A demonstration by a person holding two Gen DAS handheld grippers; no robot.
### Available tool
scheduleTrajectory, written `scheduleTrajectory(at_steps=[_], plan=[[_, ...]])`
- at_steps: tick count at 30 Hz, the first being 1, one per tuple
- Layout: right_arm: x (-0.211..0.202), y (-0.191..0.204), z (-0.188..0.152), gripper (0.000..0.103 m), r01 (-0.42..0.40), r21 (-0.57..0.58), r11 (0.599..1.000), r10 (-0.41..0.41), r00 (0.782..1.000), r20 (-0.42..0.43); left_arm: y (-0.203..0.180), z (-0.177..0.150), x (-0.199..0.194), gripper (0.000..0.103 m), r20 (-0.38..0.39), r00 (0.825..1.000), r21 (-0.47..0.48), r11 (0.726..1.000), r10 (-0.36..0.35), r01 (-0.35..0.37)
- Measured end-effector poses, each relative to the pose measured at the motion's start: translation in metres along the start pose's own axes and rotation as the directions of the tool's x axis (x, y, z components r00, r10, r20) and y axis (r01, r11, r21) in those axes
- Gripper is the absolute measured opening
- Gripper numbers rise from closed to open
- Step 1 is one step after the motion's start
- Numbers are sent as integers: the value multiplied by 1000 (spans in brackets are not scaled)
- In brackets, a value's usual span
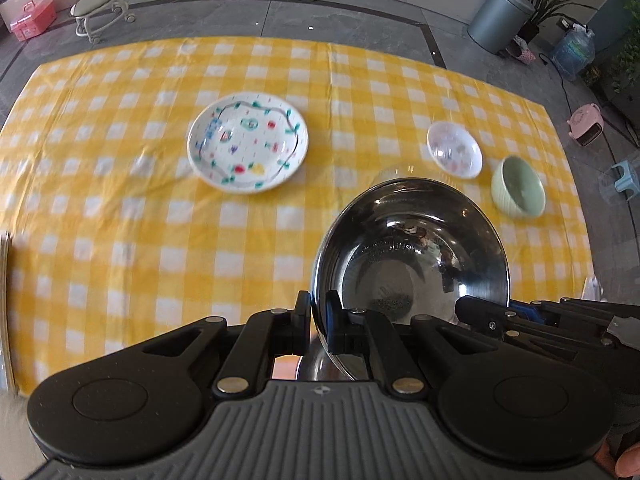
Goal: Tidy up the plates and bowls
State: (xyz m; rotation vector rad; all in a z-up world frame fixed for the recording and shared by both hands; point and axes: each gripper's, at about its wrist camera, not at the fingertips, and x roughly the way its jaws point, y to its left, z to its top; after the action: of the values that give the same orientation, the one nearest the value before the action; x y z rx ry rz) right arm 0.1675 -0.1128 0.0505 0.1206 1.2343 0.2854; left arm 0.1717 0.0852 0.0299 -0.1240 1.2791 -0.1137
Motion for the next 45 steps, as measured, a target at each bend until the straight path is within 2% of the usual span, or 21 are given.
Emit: scheduleTrajectory(at_steps=[6,12,20,37,43,45], plan=[[0,7,-54,11,-23,20,1000,24,999,-36,-2,-42,-2,7,-46,999,-5,1000,26,-27],[0,1,-80,11,-28,37,999,30,998,-55,-2,-64,8,7,-94,995,-13,999,32,-34],[12,-2,-83,11,-15,21,1000,16,997,-82,-7,-74,23,8,-121,992,-18,999,48,-51],[39,-11,-71,10,8,21,1000,-6,996,-88,-11,-63,45,9,-133,987,-18,996,89,-93],[39,-9,-70,10,15,-1,1000,-15,997,-82,-9,-64,46,9,-131,988,-17,996,80,-83],[39,-8,-71,13,12,-3,1000,-12,996,-86,-9,-64,46,10,-131,988,-17,997,76,-79]])
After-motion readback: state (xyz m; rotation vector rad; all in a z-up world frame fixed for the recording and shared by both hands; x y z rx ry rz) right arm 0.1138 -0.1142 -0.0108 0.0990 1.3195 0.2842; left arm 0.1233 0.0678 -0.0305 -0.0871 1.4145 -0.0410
